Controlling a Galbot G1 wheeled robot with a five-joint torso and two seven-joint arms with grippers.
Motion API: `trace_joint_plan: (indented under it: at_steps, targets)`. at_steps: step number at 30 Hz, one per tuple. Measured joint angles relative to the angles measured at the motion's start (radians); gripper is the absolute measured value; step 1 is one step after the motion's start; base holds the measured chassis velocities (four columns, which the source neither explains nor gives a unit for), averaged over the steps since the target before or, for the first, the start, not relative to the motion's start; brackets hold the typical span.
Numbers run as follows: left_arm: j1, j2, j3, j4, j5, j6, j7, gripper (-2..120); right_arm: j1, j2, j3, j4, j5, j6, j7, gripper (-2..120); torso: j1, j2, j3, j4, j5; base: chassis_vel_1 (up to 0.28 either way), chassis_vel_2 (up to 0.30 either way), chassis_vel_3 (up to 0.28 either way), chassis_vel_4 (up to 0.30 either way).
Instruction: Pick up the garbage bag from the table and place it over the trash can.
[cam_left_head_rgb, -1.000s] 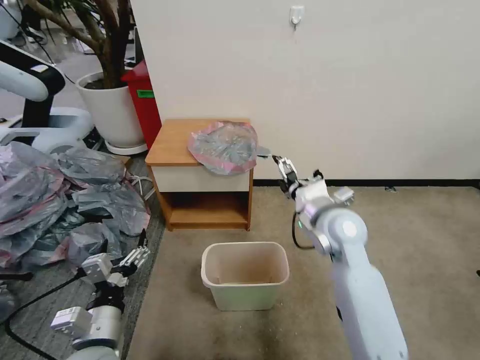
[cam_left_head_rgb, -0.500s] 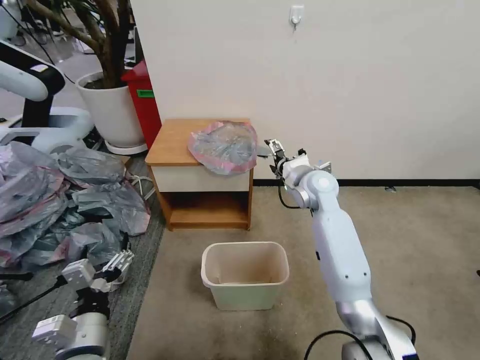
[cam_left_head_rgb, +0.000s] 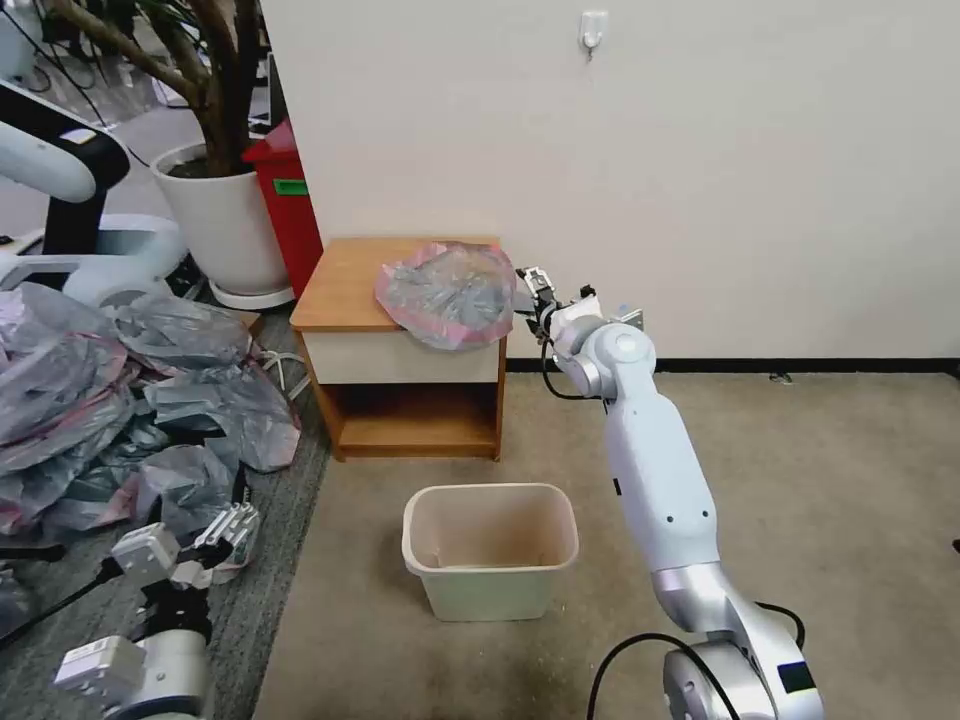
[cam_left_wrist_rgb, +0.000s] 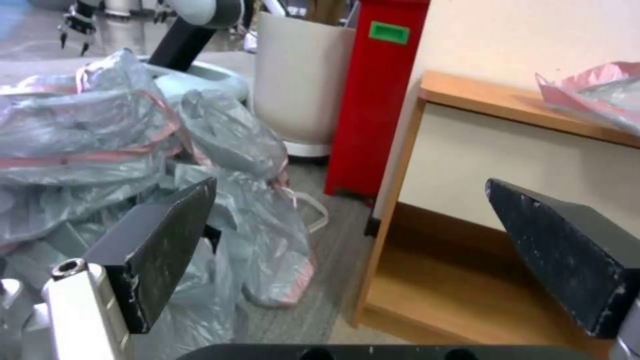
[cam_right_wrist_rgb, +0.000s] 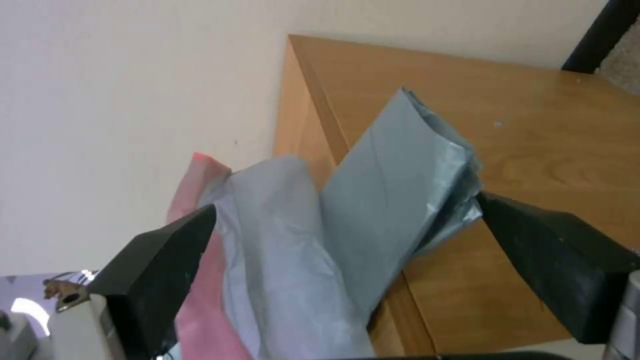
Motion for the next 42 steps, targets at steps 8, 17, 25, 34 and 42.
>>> trace_joint_plan:
  at_steps: [8, 17, 25, 34, 42]
  targets:
    - [0.008, -0.003, -0.001, 0.0, 0.009, -0.004, 0.0, 100, 0.008, 0.008, 0.013, -0.026, -0.011, 0.012, -0.006, 92, 0.0, 0.0, 0.0, -0.0001, 0.0, 0.0, 0.0, 0.0, 0.0]
    - [0.015, -0.004, -0.005, -0.002, 0.012, -0.008, 0.0, 100, 0.005, 0.013, 0.016, -0.035, -0.027, 0.012, -0.007, 76, 0.0, 0.0, 0.0, -0.0001, 0.0001, 0.0, 0.0, 0.0, 0.0]
    - [0.024, -0.006, -0.01, -0.004, 0.016, -0.014, -0.001, 100, 0.006, 0.013, 0.019, -0.044, -0.037, 0.015, -0.013, 49, 0.0, 0.0, 0.0, -0.0001, 0.0001, 0.0, 0.0, 0.0, 0.0]
    - [0.02, -0.005, -0.01, -0.002, 0.017, -0.014, -0.003, 100, 0.005, 0.012, 0.023, -0.045, -0.044, 0.012, -0.023, 26, 0.0, 0.0, 0.0, 0.0, 0.0, 0.0, 0.0, 0.0, 0.0]
    - [0.015, 0.002, -0.015, 0.007, 0.017, -0.014, -0.005, 100, 0.002, 0.012, 0.024, -0.048, -0.056, 0.006, -0.036, 0, 0.0, 0.0, 0.0, -0.0001, 0.0, 0.0, 0.0, 0.0, 0.0]
